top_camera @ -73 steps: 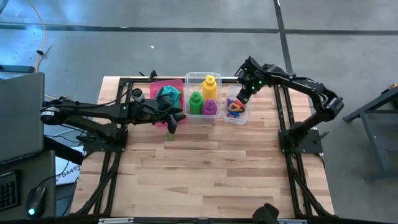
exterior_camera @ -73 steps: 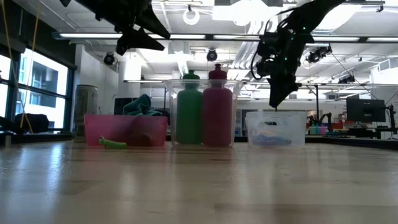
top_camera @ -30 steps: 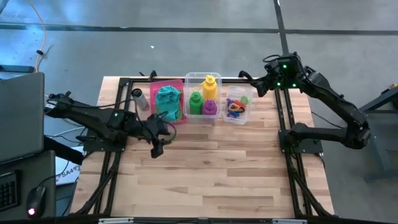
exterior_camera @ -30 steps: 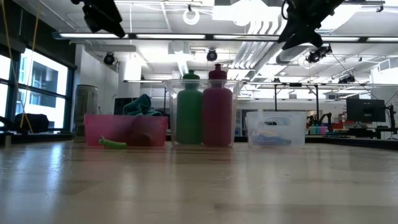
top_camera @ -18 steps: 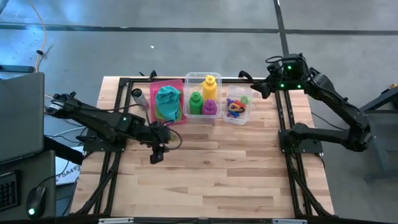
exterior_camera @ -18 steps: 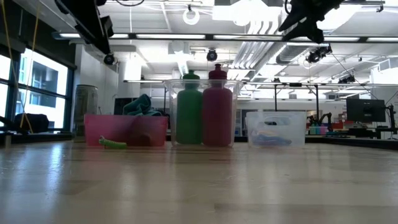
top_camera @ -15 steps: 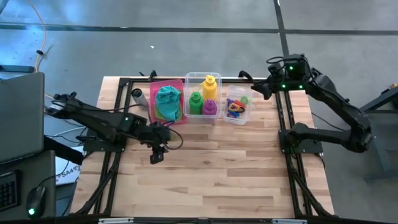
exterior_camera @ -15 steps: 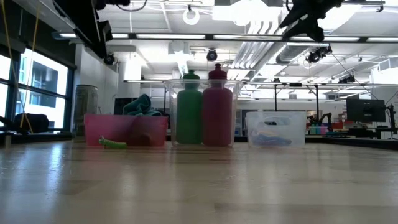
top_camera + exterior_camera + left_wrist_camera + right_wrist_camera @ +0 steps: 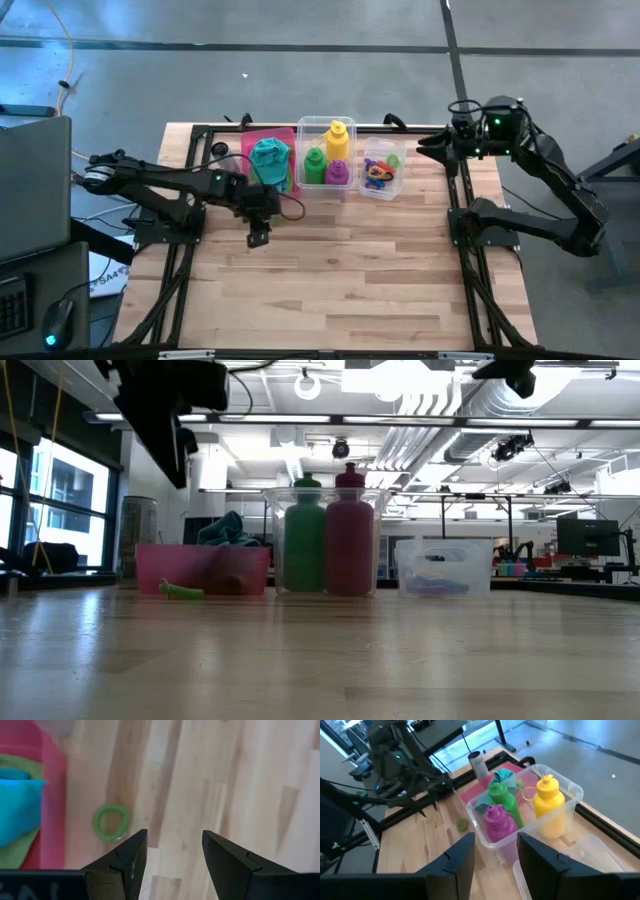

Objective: Pick & Place Sports Items
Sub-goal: Put the green spring keychain into the right transparent bin

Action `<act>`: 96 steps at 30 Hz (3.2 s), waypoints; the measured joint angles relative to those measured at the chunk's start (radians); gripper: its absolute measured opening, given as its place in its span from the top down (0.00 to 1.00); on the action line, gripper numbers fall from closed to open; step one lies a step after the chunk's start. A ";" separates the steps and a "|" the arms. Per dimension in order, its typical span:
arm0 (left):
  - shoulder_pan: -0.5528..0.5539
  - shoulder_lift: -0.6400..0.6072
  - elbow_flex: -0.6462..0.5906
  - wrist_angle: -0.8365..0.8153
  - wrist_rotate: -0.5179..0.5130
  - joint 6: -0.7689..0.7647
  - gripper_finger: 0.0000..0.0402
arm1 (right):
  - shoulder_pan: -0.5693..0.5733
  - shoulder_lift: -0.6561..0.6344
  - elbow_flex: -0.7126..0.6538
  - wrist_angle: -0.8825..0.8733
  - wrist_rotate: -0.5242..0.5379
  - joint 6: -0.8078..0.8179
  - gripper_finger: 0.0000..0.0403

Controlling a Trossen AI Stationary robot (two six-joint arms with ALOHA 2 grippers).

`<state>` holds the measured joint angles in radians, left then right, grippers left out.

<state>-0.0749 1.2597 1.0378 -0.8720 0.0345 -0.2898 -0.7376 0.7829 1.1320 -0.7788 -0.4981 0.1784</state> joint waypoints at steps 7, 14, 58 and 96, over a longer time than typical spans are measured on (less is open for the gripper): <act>0.043 0.092 0.000 -0.005 -0.003 0.093 0.54 | 0.000 -0.047 0.000 -0.003 0.045 0.000 0.65; 0.042 0.193 0.000 -0.003 -0.010 0.145 0.54 | 0.000 -0.069 0.000 -0.003 0.054 0.000 0.65; 0.118 0.275 -0.160 0.201 0.057 0.213 0.54 | 0.000 -0.079 0.000 -0.003 0.046 0.091 0.65; 0.120 0.229 -0.160 0.230 -0.048 0.196 0.54 | 0.000 -0.082 0.000 0.009 0.023 0.143 0.65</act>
<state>0.0452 1.4891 0.8776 -0.6420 -0.0134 -0.0933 -0.7376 0.7008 1.1320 -0.7700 -0.4755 0.3210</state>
